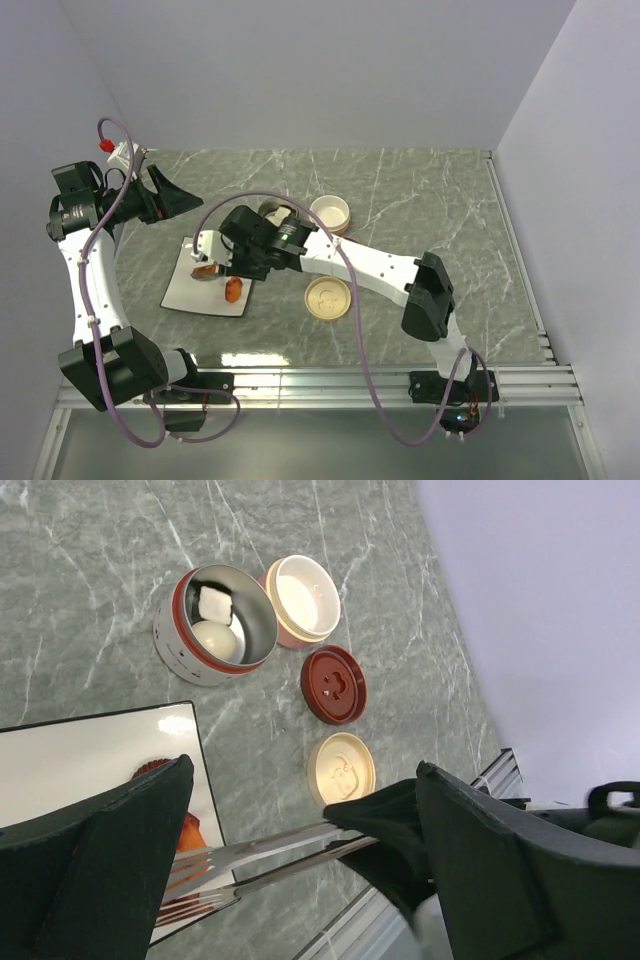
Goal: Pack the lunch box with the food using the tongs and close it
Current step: Pick up the food using the clamp, then place the food into the lunch box
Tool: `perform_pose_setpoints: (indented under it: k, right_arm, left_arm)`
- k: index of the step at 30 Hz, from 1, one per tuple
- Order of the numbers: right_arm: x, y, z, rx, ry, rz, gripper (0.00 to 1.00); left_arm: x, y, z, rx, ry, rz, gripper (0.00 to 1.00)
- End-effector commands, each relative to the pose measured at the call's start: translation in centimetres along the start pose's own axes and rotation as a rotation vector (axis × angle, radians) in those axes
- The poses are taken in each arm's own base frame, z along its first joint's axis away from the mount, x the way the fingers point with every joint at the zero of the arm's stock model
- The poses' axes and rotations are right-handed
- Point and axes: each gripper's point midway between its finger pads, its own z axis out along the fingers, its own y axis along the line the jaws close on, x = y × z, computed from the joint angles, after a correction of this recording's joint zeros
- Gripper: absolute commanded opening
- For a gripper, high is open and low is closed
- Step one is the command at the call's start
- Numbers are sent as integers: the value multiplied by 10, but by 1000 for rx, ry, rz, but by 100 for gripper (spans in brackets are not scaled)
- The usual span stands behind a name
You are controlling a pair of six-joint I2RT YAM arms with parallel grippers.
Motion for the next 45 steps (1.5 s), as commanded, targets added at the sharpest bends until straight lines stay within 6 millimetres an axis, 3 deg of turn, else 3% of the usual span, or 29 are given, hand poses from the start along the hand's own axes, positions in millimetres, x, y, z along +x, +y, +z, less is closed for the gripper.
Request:
perform_pose_setpoints:
  k: [1, 11, 12, 15, 16, 20, 29, 36, 45]
  right_arm:
    - [-35, -26, -60, 83, -140, 41, 37]
    - [12, -71, -130, 172, -151, 183, 36]
    - [24, -83, -135, 193, -139, 211, 36]
    - [49, -94, -147, 221, -119, 261, 36]
    - [67, -101, -146, 233, -89, 293, 36]
    - [107, -118, -157, 286, -50, 361, 35]
    - [180, -138, -146, 333, 75, 487, 34]
    - [202, -151, -135, 332, 97, 554, 33]
    - [219, -152, -117, 313, 131, 585, 33]
  left_arm:
    - [-12, -10, -4, 17, -27, 49, 99]
    - [-14, -14, -5, 31, -35, 40, 99]
    - [-14, -15, -5, 33, -33, 39, 99]
    - [-15, -15, -5, 33, -37, 40, 99]
    - [-15, -17, -5, 38, -37, 42, 99]
    - [-14, -17, -5, 39, -40, 42, 99]
    - [-13, -16, -5, 40, -37, 38, 99]
    - [-11, -15, -5, 35, -34, 42, 99]
    - [-11, -13, -5, 31, -33, 42, 99]
